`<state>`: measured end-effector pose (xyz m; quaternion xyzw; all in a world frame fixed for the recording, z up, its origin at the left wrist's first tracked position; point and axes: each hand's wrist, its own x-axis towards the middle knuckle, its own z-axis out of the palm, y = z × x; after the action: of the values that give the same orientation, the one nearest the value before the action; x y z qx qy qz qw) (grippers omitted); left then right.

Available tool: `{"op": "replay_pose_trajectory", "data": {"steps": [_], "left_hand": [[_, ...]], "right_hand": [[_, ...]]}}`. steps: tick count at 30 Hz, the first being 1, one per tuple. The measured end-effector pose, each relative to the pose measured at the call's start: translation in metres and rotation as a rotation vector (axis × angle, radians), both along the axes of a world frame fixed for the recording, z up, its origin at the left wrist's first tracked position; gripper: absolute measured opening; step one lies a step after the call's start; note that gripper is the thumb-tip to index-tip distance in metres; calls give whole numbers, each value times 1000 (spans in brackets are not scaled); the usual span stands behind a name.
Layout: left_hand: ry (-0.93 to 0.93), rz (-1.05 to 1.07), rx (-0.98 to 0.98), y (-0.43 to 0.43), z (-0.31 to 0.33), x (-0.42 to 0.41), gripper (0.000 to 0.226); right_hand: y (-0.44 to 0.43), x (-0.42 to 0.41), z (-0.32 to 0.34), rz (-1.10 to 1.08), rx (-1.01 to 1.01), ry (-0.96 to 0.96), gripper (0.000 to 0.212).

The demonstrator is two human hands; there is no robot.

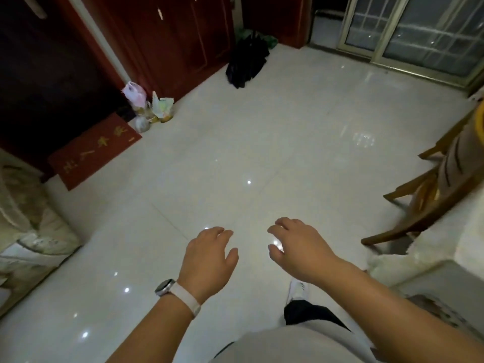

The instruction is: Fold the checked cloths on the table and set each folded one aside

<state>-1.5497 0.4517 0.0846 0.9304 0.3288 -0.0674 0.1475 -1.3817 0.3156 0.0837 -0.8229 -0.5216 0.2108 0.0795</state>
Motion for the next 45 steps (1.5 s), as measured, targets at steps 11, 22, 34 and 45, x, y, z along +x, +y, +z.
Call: {"op": "replay_pose_trajectory", "data": {"steps": [11,22,34,45], "left_hand": [[-54,-165,57,22,31,210,48],[-71,-324,-37,73,14,331,45],[-227,-543,-197,217,15,484,39],[-250,-639,-95,307,32,583,41]], "right_hand": [[-9,184,14,-201,10,-3,46],[12,264,12,-389,-45,-6,42],[140,370,27,-523,-152,-127,43],[203,447,64,-663,-49,-240,41]]}}
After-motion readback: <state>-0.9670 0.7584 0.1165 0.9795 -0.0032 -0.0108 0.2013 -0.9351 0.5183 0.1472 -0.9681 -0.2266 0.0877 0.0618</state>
